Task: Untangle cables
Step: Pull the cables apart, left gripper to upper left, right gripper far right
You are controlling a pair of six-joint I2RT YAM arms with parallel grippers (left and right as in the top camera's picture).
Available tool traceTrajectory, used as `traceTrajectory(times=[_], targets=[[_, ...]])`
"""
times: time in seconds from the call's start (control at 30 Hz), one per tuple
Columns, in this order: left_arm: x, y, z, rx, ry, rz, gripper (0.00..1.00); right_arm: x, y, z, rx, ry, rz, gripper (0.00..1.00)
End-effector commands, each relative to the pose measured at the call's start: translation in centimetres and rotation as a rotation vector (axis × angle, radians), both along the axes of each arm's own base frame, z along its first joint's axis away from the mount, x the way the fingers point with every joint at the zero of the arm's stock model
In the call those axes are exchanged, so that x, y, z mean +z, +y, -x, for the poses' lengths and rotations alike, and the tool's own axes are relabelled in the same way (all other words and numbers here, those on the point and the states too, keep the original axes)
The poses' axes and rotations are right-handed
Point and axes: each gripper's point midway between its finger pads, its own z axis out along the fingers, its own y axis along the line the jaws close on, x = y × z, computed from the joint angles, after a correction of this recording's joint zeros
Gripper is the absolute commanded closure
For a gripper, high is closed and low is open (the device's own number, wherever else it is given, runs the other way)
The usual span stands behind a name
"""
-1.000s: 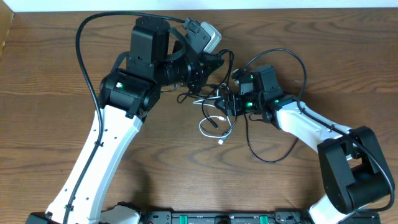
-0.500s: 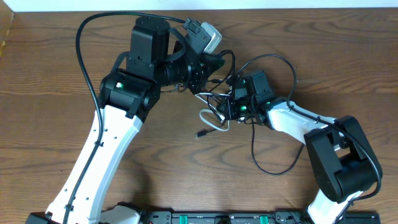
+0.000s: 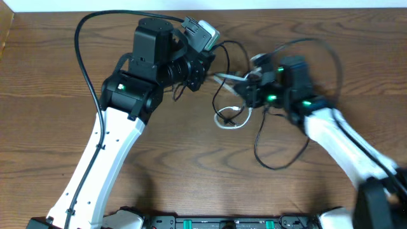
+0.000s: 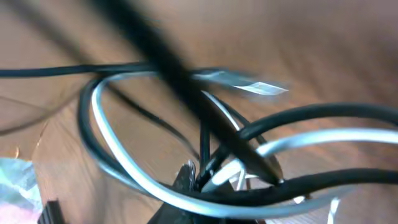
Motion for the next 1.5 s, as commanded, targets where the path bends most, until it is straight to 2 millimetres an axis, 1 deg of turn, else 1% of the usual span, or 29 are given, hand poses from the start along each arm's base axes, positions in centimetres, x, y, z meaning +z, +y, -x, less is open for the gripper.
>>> traceTrajectory(times=[0.0, 0.1, 0.23, 0.3, 0.37, 0.5, 0.53, 0.6, 0.8, 0.83, 0.87, 1.0, 1.2, 1.43, 1.47], targets=[[-0.9, 1.5, -1.3, 0.049, -0.003, -0.04, 0.92, 5.4, -2.6, 0.2, -0.05, -0.123, -0.014, 0.99], [-2.0, 2.3, -2.4, 0.074, 0.018, -0.05, 0.92, 7.3, -5.6, 0.5, -0.132, -0.16, 0.016, 0.99], [-3.3, 4.3, -4.0, 0.135, 0.042, -0.069, 0.92, 9.2, -9.3, 1.1, -0.221, -0.184, 0.03, 0.99], [-3.8, 5.7, -4.8, 0.187, 0.044, -0.093, 0.93, 9.9, -11.3, 1.4, -0.269, -0.192, 0.033, 0.99], [-3.9, 7.6, -5.6, 0.253, 0.036, -0.119, 0.92, 10.7, -13.1, 1.9, -0.307, -0.206, 0.035, 0.99], [-3.7, 10.0, -6.4, 0.313, 0.03, -0.119, 0.93, 11.8, -15.4, 2.5, -0.353, -0.226, 0.024, 0.99], [-3.6, 11.2, -6.7, 0.339, 0.028, -0.117, 0.92, 12.1, -16.3, 2.7, -0.373, -0.229, 0.018, 0.99], [-3.6, 12.8, -7.0, 0.376, 0.027, -0.116, 0.92, 12.5, -17.6, 3.1, -0.4, -0.234, 0.013, 0.99], [-3.4, 17.9, -7.8, 0.499, 0.031, -0.103, 0.92, 13.3, -20.8, 4.1, -0.453, -0.244, -0.024, 0.99], [-3.3, 19.5, -8.0, 0.544, 0.034, -0.088, 0.92, 13.5, -21.8, 4.5, -0.464, -0.245, -0.039, 0.99], [-3.2, 20.2, -8.0, 0.56, 0.035, -0.083, 0.92, 13.6, -22.3, 4.7, -0.473, -0.245, -0.047, 0.99], [-3.1, 22.4, -8.1, 0.611, 0.036, -0.07, 0.92, 13.6, -24.3, 5.2, -0.517, -0.238, -0.061, 0.99], [-3.0, 24.4, -8.0, 0.657, 0.034, -0.068, 0.92, 13.7, -26.8, 5.9, -0.574, -0.248, -0.067, 0.99], [-2.7, 29.2, -7.6, 0.785, 0.037, -0.031, 0.92, 13.3, -29.0, 7.0, -0.628, -0.237, -0.064, 0.99], [-2.6, 29.5, -7.6, 0.791, 0.036, -0.022, 0.92, 13.2, -29.3, 7.1, -0.637, -0.234, -0.062, 0.99]])
